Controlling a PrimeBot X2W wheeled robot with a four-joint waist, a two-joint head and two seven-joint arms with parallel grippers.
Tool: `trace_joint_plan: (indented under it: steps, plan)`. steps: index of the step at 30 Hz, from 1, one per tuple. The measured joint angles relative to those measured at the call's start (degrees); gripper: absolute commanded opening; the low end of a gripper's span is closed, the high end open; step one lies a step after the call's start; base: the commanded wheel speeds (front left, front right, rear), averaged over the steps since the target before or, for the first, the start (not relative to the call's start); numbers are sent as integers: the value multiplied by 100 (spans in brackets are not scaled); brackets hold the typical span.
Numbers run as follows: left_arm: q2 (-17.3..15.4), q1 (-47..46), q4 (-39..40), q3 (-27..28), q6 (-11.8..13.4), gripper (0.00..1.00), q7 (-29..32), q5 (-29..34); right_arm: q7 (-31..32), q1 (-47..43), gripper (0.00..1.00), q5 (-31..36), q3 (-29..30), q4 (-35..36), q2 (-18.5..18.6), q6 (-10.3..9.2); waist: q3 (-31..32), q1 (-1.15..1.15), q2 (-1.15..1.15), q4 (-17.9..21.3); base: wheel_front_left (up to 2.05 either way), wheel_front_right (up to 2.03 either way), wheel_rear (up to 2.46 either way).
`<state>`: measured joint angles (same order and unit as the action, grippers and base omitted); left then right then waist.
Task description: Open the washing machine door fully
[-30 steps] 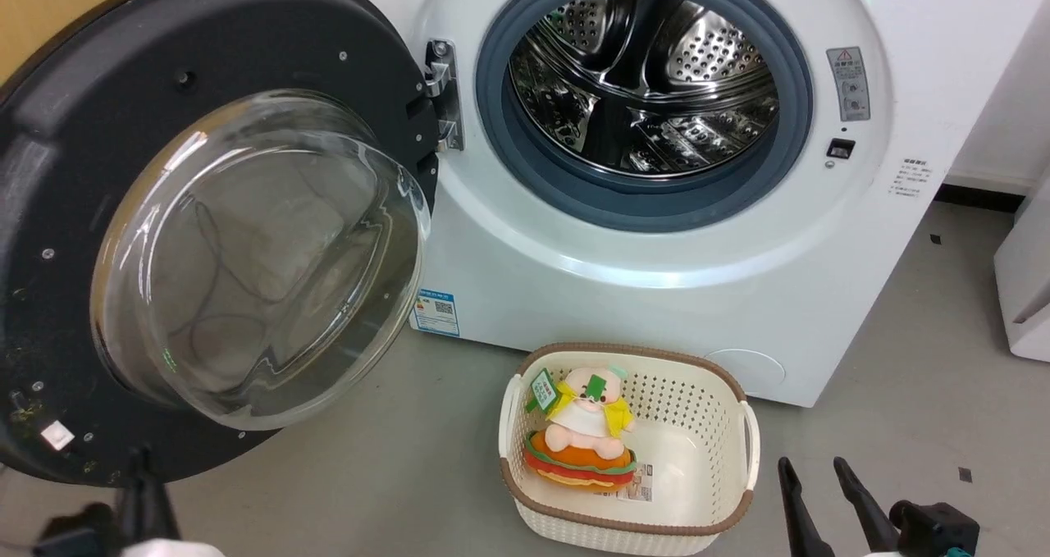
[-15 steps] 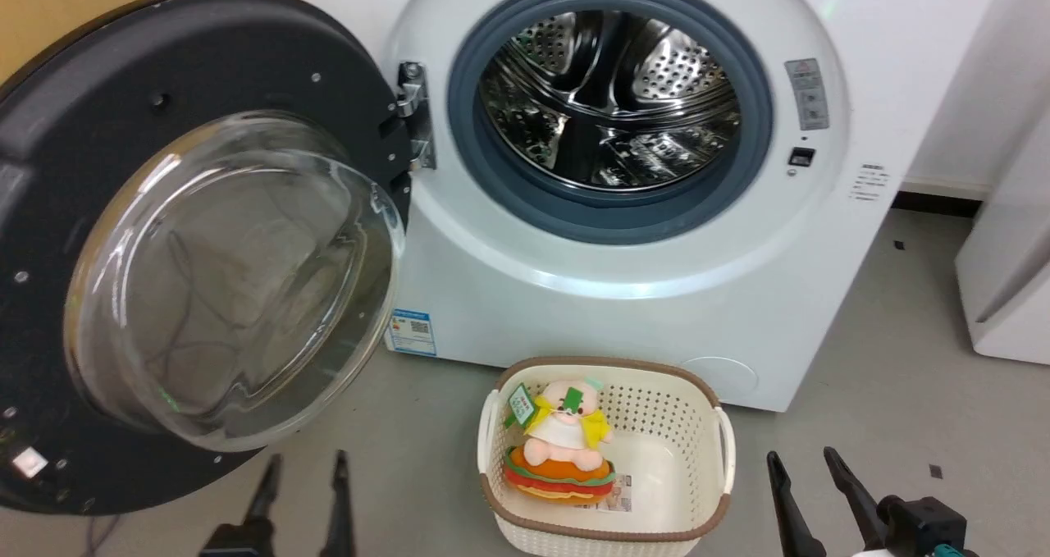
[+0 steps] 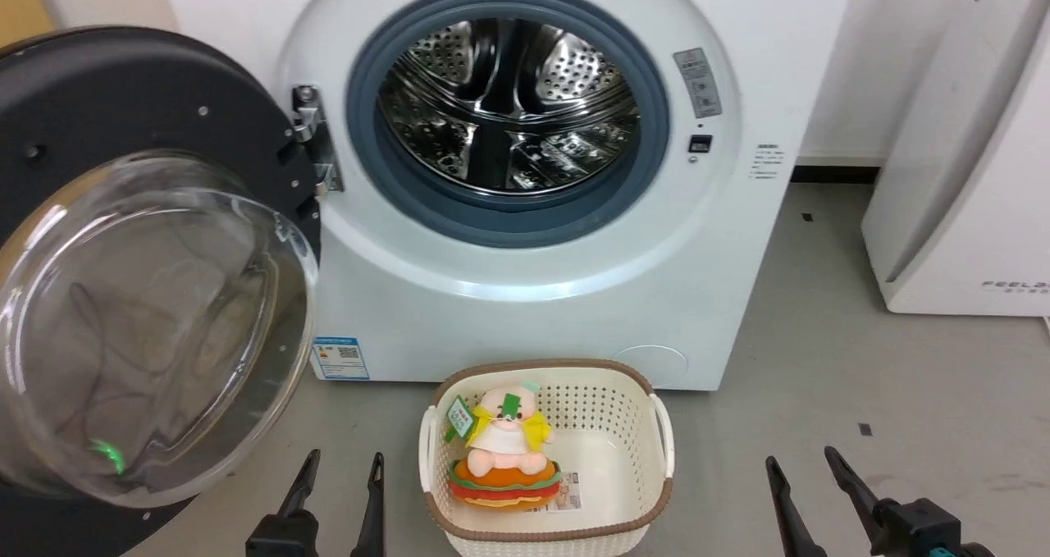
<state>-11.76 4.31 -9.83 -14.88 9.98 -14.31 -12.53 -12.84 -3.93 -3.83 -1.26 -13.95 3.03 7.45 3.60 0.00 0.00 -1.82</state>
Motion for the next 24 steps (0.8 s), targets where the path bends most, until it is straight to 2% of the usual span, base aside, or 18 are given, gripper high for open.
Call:
trace_joint_plan:
  steps: [13,14,24]
  plan:
    - [-5,-187,-178,-56,9,100,-4,25,113,-58,100,1,10,157,0,0,-71,0,0,202,0,0,0]
    - [-5,-201,-174,-53,7,0,-1,25,113,-54,0,0,9,155,0,0,-73,0,0,204,0,0,0]
    - [33,-198,-133,-7,-36,0,76,44,170,-51,0,0,13,181,1,0,-92,0,0,204,0,0,0]
